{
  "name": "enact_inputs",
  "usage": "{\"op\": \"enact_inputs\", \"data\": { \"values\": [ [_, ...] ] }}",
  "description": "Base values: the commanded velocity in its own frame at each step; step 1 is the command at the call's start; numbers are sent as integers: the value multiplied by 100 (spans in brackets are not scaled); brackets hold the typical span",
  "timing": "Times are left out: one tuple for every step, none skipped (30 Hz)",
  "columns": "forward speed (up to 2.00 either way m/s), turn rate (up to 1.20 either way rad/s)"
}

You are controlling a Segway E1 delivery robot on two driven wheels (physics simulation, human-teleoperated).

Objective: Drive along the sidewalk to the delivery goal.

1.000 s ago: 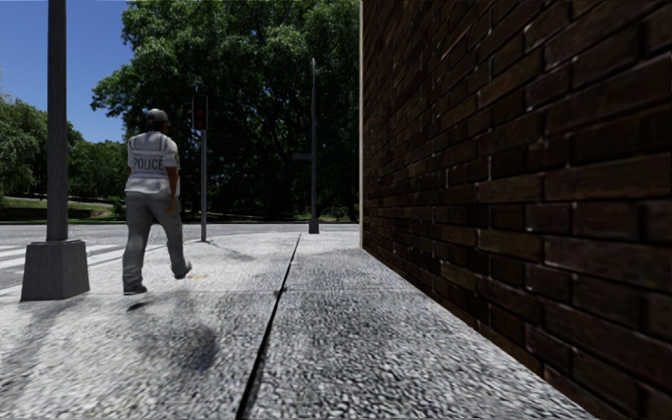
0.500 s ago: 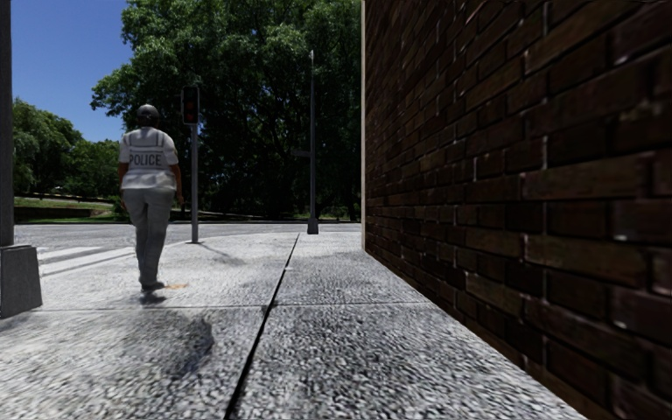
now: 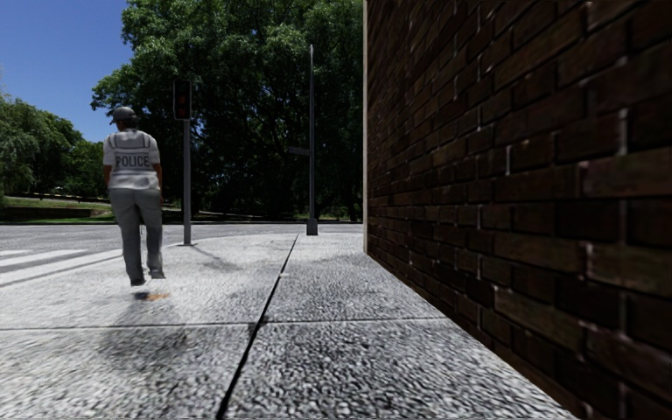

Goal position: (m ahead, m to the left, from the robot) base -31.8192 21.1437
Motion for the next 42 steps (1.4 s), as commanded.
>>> {"op": "enact_inputs", "data": {
  "values": [
    [83,11],
    [94,11],
    [103,12],
    [106,13],
    [106,13],
    [107,13],
    [108,13],
    [110,13],
    [110,13],
    [110,16],
    [111,20],
    [112,27],
    [112,27],
    [112,30],
    [112,31],
    [112,31],
    [112,31],
    [112,31],
    [111,24],
    [111,21],
    [111,20],
    [111,20],
    [111,20],
    [111,20],
    [111,20],
    [111,20],
    [111,20],
    [111,20],
    [111,20],
    [111,20],
    [111,22],
    [111,24],
    [111,26],
    [111,26],
    [111,30],
    [111,32],
    [111,33],
    [111,33],
    [111,34],
    [111,35],
    [111,36],
    [111,36]
  ]
}}
